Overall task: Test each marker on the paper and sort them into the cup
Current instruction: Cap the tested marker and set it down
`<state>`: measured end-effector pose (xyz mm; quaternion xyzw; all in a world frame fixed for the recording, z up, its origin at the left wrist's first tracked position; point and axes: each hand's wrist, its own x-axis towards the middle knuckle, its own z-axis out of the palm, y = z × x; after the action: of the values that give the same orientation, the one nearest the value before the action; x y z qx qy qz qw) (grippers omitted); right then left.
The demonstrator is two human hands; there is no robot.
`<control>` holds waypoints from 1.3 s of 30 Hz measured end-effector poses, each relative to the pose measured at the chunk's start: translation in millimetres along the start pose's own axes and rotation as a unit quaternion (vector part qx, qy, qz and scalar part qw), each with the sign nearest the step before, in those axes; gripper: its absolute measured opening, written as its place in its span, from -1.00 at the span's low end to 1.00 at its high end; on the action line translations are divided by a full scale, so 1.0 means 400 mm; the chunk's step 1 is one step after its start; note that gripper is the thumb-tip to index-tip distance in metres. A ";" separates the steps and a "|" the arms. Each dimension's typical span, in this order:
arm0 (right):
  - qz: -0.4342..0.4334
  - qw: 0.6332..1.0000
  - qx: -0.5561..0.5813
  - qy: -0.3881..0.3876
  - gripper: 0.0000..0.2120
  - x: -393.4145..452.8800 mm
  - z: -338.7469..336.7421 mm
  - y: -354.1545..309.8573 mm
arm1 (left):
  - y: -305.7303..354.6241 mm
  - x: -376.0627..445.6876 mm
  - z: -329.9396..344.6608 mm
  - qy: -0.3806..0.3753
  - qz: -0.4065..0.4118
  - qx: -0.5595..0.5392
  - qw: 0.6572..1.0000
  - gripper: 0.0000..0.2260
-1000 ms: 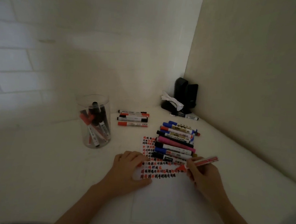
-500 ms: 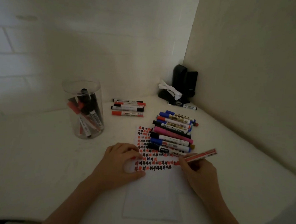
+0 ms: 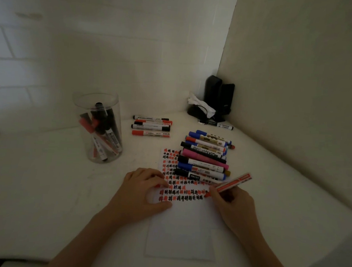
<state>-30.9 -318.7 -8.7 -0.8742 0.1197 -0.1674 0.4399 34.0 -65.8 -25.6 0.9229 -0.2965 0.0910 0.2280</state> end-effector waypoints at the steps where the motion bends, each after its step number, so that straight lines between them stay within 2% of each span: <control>1: -0.001 1.000 0.001 0.003 -0.91 0.000 0.001 0.002 | -0.001 0.000 0.000 0.002 0.001 -0.002 1.000 -0.47; 32: 0.023 0.999 0.036 0.004 -0.89 -0.008 -0.002 -0.009 | -0.001 0.000 0.003 0.008 0.002 -0.008 1.000 -0.46; 36: 0.032 0.998 0.050 0.024 -0.92 -0.007 -0.007 -0.013 | -0.007 -0.006 0.006 0.055 -0.039 -0.055 0.996 -0.44; 39: 0.046 0.993 0.092 0.054 -0.91 -0.003 -0.018 -0.016 | -0.022 -0.011 0.016 0.087 -0.072 -0.020 0.993 -0.54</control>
<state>-34.6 -319.7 0.4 -0.8134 0.1673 -0.2044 0.5182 35.6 -60.3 -35.7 0.9257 -0.2104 0.1489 0.2769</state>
